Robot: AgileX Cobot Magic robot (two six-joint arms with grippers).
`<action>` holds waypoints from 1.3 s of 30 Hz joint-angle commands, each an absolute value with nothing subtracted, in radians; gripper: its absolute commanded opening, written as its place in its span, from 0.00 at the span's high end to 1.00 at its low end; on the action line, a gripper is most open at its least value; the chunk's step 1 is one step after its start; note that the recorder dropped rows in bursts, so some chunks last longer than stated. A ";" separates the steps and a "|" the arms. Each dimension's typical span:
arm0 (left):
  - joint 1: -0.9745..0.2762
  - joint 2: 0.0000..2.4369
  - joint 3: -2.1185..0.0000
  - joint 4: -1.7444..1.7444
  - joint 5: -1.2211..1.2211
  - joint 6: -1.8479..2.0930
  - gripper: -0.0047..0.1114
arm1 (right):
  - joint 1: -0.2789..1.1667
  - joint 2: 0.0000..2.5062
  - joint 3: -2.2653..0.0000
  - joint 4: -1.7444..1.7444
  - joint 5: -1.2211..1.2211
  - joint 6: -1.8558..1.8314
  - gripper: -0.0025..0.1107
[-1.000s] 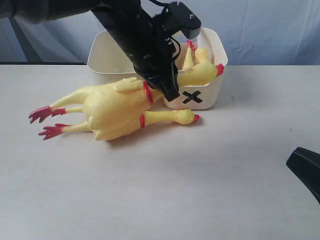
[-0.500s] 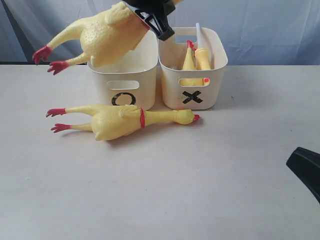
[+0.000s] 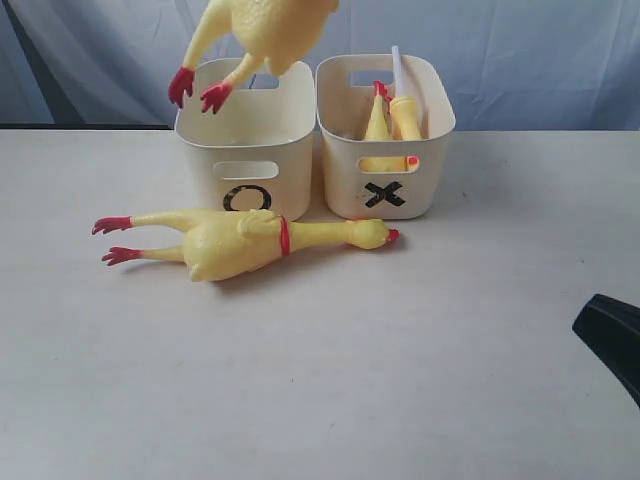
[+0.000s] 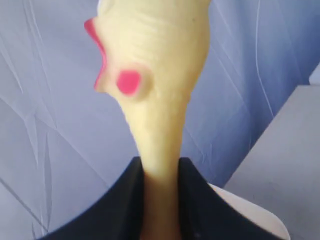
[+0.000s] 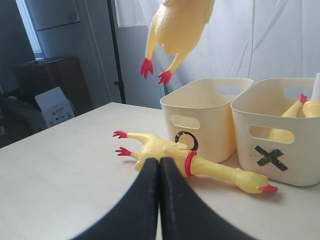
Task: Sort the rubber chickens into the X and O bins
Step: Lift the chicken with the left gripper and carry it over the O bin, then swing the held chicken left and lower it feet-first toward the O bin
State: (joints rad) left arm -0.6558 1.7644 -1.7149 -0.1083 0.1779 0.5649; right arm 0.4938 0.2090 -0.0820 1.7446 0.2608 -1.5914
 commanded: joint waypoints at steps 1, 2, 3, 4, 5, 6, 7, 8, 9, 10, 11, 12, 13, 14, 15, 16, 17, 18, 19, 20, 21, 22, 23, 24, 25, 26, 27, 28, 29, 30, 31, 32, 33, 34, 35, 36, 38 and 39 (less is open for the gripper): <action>-0.656 1.790 -1.648 -0.123 -0.024 0.533 0.96 | 0.490 0.203 -0.081 1.744 0.259 -1.594 0.99; -0.656 1.797 -1.624 -0.127 -0.091 0.533 0.96 | 0.490 0.203 -0.081 1.744 0.259 -1.594 0.99; -0.656 1.799 -1.609 -0.127 -0.141 0.533 0.96 | 0.490 0.203 -0.081 1.744 0.259 -1.594 0.99; -0.656 1.807 -1.600 -0.142 -0.193 0.533 0.96 | 0.490 0.203 -0.081 1.744 0.259 -1.594 0.99; -0.656 1.809 -1.596 -0.149 -0.220 0.533 0.96 | 0.490 0.203 -0.081 1.744 0.259 -1.594 0.99; -0.654 1.813 -1.594 -0.161 -0.230 0.533 0.96 | 0.490 0.203 -0.081 1.744 0.259 -1.594 0.99; -0.654 1.813 -1.592 -0.166 -0.230 0.533 0.96 | 0.490 0.203 -0.081 1.744 0.259 -1.594 0.99; -0.651 1.813 -1.590 -0.168 -0.221 0.533 0.96 | 0.490 0.203 -0.081 1.744 0.259 -1.594 0.99; -0.650 1.813 -1.583 -0.168 -0.221 0.533 0.96 | 0.490 0.203 -0.081 1.744 0.259 -1.594 0.99; -0.650 1.813 -1.581 -0.170 -0.221 0.533 0.96 | 0.490 0.203 -0.081 1.744 0.259 -1.594 0.99; -0.650 1.813 -1.574 -0.172 -0.234 0.533 0.96 | 0.490 0.203 -0.081 1.744 0.259 -1.594 0.99; -0.650 1.809 -1.569 -0.172 -0.239 0.533 0.96 | 0.490 0.203 -0.081 1.744 0.259 -1.594 0.99; -0.652 1.797 -1.561 -0.172 -0.247 0.533 0.96 | 0.490 0.203 -0.081 1.744 0.257 -1.594 0.99; -0.655 1.786 -1.556 -0.172 -0.247 0.533 0.96 | 0.490 0.203 -0.081 1.744 0.257 -1.594 0.99; -0.656 1.756 -1.549 -0.172 -0.234 0.533 0.96 | 0.490 0.203 -0.081 1.744 0.257 -1.594 0.99; -0.656 1.736 -1.544 -0.172 -0.222 0.533 0.96 | 0.490 0.203 -0.081 1.744 0.257 -1.594 0.99; -0.656 1.690 -1.537 -0.172 -0.190 0.533 0.96 | 0.490 0.203 -0.081 1.744 0.257 -1.594 0.99; -0.646 1.643 -1.537 -0.172 -0.158 0.533 0.96 | 0.490 0.203 -0.081 1.744 0.257 -1.594 0.99; -0.636 1.620 -1.535 -0.172 -0.151 0.533 0.96 | 0.490 0.203 -0.081 1.744 0.257 -1.594 0.99; -0.611 1.578 -1.535 -0.172 -0.149 0.531 0.96 | 0.490 0.203 -0.081 1.744 0.257 -1.594 0.99; -0.594 1.554 -1.535 -0.172 -0.149 0.531 0.96 | 0.490 0.203 -0.081 1.744 0.257 -1.594 0.99; -0.555 1.513 -1.535 -0.223 -0.151 0.531 0.96 | 0.490 0.203 -0.081 1.744 0.257 -1.594 0.99; -0.528 1.492 -1.535 -0.266 -0.155 0.531 0.96 | 0.490 0.203 -0.081 1.744 0.257 -1.594 0.99; -0.472 1.460 -1.535 -0.349 -0.169 0.531 0.96 | 0.490 0.203 -0.081 1.744 0.257 -1.594 0.99; -0.437 1.452 -1.535 -0.386 -0.179 0.531 0.96 | 0.490 0.203 -0.081 1.744 0.257 -1.594 0.99; -0.368 1.447 -1.543 -0.442 -0.177 0.531 0.96 | 0.490 0.203 -0.081 1.744 0.257 -1.594 0.99; -0.341 1.447 -1.548 -0.463 -0.164 0.531 0.96 | 0.490 0.203 -0.081 1.744 0.257 -1.594 0.99; -0.309 1.449 -1.553 -0.478 -0.149 0.531 0.96 | 0.490 0.203 -0.081 1.744 0.257 -1.594 0.99; -0.281 1.453 -1.555 -0.487 -0.147 0.529 0.96 | 0.490 0.203 -0.081 1.744 0.257 -1.594 0.99; -0.261 1.459 -1.555 -0.503 -0.147 0.517 0.96 | 0.490 0.203 -0.081 1.744 0.257 -1.594 0.99; -0.236 1.467 -1.555 -0.517 -0.156 0.494 0.96 | 0.490 0.203 -0.081 1.744 0.257 -1.594 0.99; -0.212 1.478 -1.555 -0.526 -0.157 0.469 0.96 | 0.490 0.203 -0.081 1.744 0.259 -1.594 0.99; -0.194 1.488 -1.557 -0.526 -0.158 0.446 0.96 | 0.490 0.203 -0.081 1.744 0.259 -1.594 0.99; -0.173 1.504 -1.562 -0.526 -0.149 0.429 0.96 | 0.490 0.203 -0.081 1.744 0.259 -1.594 0.99; -0.155 1.521 -1.572 -0.526 -0.133 0.416 0.96 | 0.490 0.203 -0.081 1.744 0.259 -1.594 0.99; -0.138 1.536 -1.581 -0.531 -0.119 0.405 0.96 | 0.490 0.203 -0.081 1.744 0.259 -1.594 0.99; -0.113 1.577 -1.608 -0.533 -0.091 0.393 0.96 | 0.490 0.203 -0.081 1.744 0.259 -1.594 0.99; -0.106 1.598 -1.622 -0.541 -0.081 0.393 0.96 | 0.490 0.203 -0.081 1.744 0.259 -1.594 0.99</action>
